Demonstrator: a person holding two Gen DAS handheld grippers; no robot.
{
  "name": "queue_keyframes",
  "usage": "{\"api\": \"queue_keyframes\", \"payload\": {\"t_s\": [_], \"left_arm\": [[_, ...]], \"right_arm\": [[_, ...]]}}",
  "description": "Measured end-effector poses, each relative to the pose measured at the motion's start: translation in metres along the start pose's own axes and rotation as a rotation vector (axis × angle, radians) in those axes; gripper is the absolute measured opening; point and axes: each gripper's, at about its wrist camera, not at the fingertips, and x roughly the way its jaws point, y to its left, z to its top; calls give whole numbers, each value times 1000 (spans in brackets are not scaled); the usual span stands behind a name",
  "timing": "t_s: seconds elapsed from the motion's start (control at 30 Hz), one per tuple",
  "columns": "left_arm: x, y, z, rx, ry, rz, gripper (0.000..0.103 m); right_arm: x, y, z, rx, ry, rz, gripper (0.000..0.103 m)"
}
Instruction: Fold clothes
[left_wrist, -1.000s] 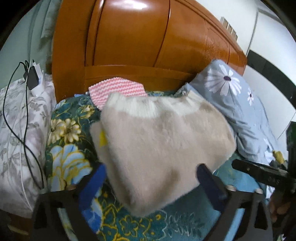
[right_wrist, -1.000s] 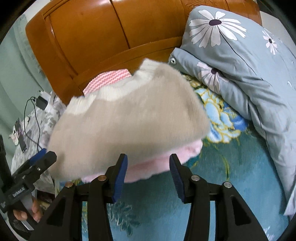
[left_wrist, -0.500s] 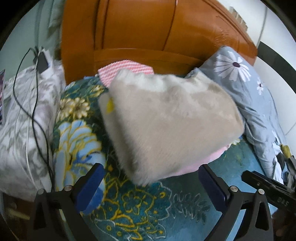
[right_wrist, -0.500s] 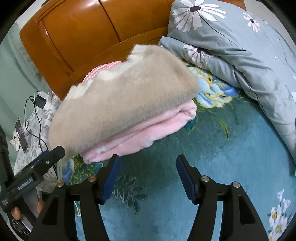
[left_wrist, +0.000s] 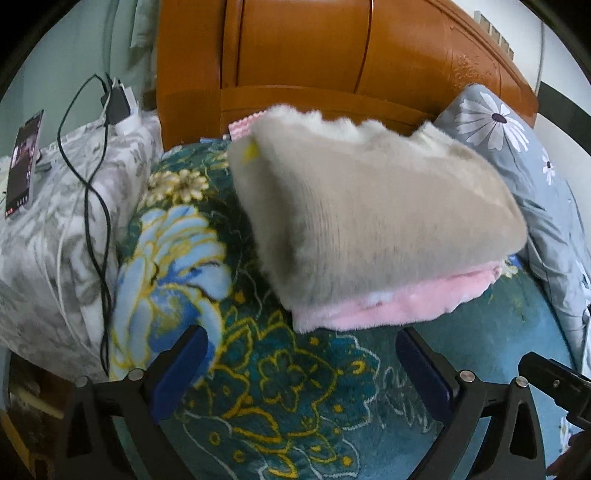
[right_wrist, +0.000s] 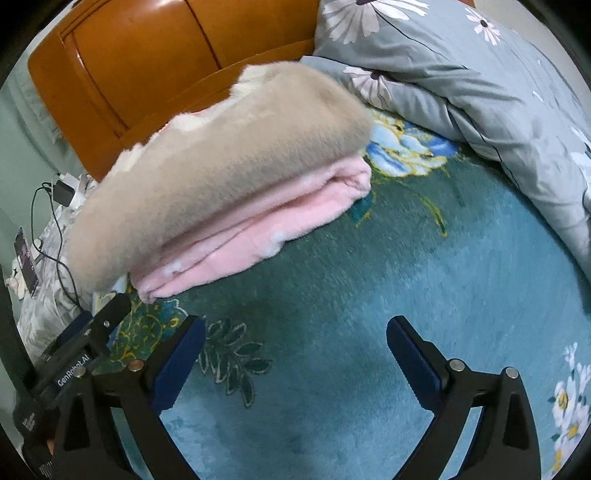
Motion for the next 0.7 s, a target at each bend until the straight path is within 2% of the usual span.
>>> {"api": "queue_keyframes", "payload": {"t_s": [0.2,0.7], "left_arm": [[-1,-6,-7,25,-69,6,103],[11,-7,-19,35,-40,20,103]], "right_arm": [[9,1,-8,-8,-5,-2,99],[26,4,-20,-27,-1,-25,99]]}}
